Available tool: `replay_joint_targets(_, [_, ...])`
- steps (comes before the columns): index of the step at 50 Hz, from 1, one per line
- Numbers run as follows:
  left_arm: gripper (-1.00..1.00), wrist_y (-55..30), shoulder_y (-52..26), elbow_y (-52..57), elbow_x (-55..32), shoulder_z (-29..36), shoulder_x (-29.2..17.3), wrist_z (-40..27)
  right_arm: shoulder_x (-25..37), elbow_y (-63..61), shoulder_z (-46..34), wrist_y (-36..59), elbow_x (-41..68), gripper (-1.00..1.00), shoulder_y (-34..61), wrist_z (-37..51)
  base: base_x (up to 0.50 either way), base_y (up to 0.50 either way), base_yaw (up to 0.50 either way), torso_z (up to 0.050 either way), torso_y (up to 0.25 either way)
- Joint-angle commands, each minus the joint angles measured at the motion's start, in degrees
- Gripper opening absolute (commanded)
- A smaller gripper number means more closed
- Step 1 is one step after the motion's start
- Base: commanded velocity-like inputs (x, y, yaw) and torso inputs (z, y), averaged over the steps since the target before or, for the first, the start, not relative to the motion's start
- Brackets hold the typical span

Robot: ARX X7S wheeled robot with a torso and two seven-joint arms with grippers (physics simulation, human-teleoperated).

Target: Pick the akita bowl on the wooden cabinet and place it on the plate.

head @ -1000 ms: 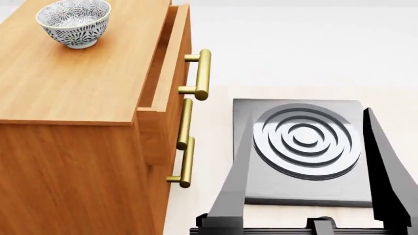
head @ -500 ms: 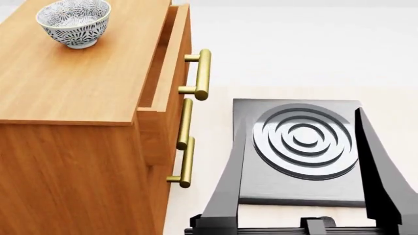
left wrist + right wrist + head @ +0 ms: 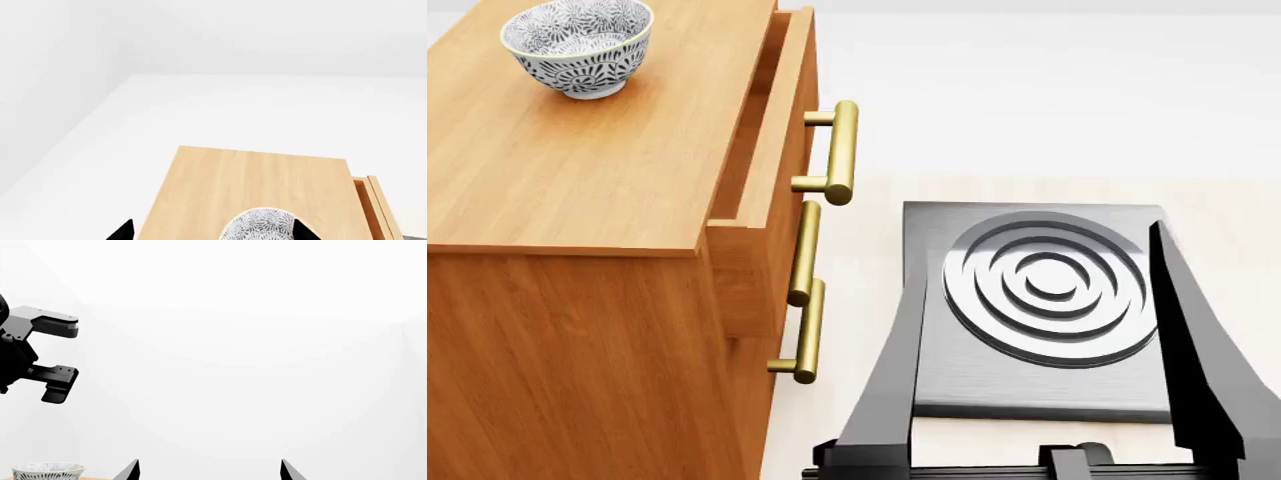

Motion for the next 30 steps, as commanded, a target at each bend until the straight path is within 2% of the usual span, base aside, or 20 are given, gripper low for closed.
replay_joint_targets(1, [1.0, -3.03, 0.23, 0.0, -2.14, 2.16, -0.37, -0.09, 0.22, 0.0, -0.48, 0.01, 0.11, 1.0, 0.38, 0.33, 0.0, 0.0, 0.0, 0.0, 0.0])
replay_joint_targets(17, [1.0, -7.3, 1.5, 0.0, -2.93, 2.37, -0.83, 0.51, 0.44, 0.25, -1.17, -0.29, 0.15, 1.0, 0.75, 0.66, 0.0, 0.0, 0.0, 0.0, 0.0])
replay_joint_targets(30, [1.0, -6.35, 1.78, 0.0, -3.01, 2.24, -0.79, -1.44, 0.62, 0.85, -1.45, -1.01, 0.3, 1.0, 0.79, 0.72, 0.0, 0.0, 0.0, 0.0, 0.0])
